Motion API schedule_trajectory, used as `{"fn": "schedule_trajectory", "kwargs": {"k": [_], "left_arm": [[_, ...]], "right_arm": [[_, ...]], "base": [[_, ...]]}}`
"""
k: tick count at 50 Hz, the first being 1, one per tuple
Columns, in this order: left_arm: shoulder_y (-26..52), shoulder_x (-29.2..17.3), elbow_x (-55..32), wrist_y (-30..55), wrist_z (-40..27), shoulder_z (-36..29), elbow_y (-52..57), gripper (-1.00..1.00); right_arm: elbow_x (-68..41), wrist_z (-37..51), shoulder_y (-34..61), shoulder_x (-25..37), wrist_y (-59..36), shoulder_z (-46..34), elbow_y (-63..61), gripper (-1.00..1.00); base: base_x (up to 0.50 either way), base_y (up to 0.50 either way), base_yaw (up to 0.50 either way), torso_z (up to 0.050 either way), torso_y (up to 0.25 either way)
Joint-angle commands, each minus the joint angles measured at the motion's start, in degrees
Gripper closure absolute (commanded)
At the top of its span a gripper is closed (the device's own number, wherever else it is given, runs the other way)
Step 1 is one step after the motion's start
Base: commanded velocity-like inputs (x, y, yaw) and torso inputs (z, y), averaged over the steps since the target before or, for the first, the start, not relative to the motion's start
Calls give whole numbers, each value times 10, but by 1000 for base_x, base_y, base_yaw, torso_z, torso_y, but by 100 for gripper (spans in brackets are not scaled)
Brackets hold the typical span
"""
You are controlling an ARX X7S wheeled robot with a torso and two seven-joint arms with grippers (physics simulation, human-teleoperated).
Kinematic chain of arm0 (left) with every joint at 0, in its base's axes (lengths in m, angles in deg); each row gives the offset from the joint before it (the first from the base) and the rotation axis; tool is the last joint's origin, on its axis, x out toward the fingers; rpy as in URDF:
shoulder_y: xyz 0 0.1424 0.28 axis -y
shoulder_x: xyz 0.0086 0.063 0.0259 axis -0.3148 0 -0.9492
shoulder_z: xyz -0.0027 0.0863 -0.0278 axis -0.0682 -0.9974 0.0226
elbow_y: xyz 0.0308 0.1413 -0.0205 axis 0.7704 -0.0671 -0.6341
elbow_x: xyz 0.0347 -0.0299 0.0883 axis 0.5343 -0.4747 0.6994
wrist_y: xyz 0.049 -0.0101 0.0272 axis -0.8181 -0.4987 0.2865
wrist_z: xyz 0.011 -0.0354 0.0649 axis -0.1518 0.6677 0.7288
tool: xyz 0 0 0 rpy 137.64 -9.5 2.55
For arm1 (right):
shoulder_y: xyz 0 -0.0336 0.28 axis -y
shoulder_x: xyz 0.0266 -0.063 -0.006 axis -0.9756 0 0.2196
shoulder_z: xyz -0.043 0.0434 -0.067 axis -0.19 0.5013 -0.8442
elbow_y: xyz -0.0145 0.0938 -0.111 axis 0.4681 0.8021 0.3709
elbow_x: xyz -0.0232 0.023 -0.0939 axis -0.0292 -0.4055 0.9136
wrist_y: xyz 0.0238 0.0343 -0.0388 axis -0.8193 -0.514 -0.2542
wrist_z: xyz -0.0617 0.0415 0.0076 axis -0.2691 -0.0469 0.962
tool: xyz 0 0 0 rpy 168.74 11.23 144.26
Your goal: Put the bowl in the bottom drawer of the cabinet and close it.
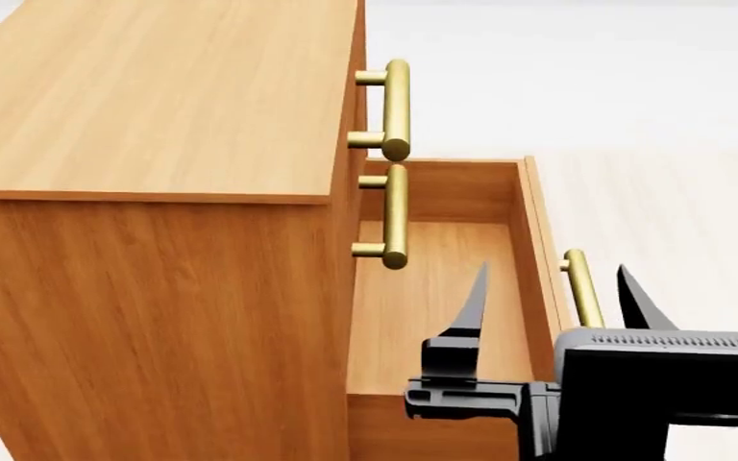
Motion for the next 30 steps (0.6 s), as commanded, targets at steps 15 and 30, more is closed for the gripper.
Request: {"fn": "schedule_trajectory", "kwargs": {"k": [15,30], "left_arm": [[3,-6,-4,-1,-7,-6,-1,-100],[4,-10,-8,-1,-10,-8,-1,-100]], "right_arm": [[-15,-34,120,5,-7,-3,190,-100],[7,-43,187,4,13,-32,298,-100]], "base": [[0,0,0,0,0],[0,0,0,0,0]]}}
